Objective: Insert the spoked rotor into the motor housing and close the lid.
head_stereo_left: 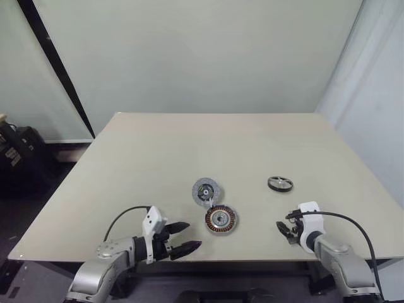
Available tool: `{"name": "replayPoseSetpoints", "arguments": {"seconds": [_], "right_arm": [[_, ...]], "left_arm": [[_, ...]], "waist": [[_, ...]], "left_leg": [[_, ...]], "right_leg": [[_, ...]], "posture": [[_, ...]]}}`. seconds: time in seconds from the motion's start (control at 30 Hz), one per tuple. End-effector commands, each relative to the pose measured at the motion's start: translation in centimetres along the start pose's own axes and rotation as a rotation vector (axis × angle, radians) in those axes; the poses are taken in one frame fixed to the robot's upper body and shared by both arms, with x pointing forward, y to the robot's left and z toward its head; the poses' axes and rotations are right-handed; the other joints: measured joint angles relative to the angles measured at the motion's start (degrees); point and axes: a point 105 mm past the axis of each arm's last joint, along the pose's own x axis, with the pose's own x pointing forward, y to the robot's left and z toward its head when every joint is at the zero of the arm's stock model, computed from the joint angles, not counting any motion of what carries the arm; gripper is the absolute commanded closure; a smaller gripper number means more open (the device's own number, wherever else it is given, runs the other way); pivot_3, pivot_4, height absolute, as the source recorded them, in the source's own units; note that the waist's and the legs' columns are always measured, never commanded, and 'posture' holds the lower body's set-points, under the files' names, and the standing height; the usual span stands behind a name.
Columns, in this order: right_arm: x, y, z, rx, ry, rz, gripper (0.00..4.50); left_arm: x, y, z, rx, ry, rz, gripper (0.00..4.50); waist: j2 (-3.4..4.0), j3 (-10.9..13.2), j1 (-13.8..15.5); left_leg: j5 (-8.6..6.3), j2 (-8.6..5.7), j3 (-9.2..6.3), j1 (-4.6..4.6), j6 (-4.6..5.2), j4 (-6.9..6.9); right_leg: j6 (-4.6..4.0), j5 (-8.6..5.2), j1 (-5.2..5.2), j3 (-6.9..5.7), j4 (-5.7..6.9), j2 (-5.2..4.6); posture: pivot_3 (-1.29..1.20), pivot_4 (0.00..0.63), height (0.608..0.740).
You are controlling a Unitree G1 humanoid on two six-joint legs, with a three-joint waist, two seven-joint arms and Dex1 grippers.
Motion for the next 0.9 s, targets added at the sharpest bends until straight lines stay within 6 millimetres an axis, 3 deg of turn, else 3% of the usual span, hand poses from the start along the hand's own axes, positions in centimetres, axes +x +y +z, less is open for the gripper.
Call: {"name": "replayPoseSetpoints", "arguments": {"seconds": [0.03, 0.1, 0.2, 0.47, 0.67, 0.9], "right_arm": [[0.0, -1.1, 0.2, 0.018, -0.003, -0.047, 0.49], [0.0, -1.3, 0.0, 0.026, 0.005, -0.058, 0.49], [0.0, -1.4, -0.3, 0.034, 0.015, -0.068, 1.04], [-0.1, -1.5, -0.5, 0.04, 0.026, -0.082, 3.75], [0.0, -1.4, 0.2, 0.041, -0.008, -0.083, 3.79], [0.2, 0.8, 3.6, 0.029, -0.121, 0.003, 3.79]], "left_arm": [[0.2, -0.5, 1.0, 0.088, 0.023, -0.041, 0.07], [0.3, -0.6, 1.0, 0.104, 0.033, -0.049, 0.07], [0.4, -0.7, 1.3, 0.108, 0.029, -0.057, 0.0], [0.5, -0.8, 1.4, 0.116, 0.039, -0.069, 0.0], [0.6, -0.8, 1.4, 0.12, 0.037, -0.067, 0.0], [0.6, -0.7, 1.4, 0.138, 0.043, -0.067, 0.0]], "waist": [[0.0, 0.0, 0.01], [-0.01, 0.0, 0.01], [-0.01, -0.01, 0.02], [-0.04, -0.03, 0.02], [-0.05, -0.03, 0.0], [-0.01, -0.01, -0.44]], "left_leg": [[0.0, 0.0, 0.0, 0.0, 0.0, 0.0], [0.0, 0.0, 0.0, 0.01, 0.01, 0.0], [0.01, 0.0, 0.0, 0.01, 0.02, 0.01], [0.01, 0.0, -0.02, 0.01, 0.02, -0.06], [0.01, 0.0, -0.02, 0.01, 0.02, -0.05], [0.01, 0.0, 0.0, -0.01, 0.02, -0.06]], "right_leg": [[0.0, 0.0, 0.0, 0.0, 0.0, 0.0], [0.0, 0.0, 0.0, 0.0, 0.0, 0.0], [0.0, 0.0, 0.01, 0.0, 0.0, 0.0], [0.0, 0.0, 0.0, 0.0, 0.0, 0.0], [0.0, 0.0, 0.0, 0.0, 0.0, 0.0], [0.0, 0.0, -0.03, 0.01, 0.0, 0.0]], "posture": [[0.0, 0.0, 0.74], [0.0, 0.0, 0.74], [0.0, 0.0, 0.74], [0.0, 0.0, 0.74], [0.0, 0.0, 0.74], [0.0, 0.0, 0.74]]}}
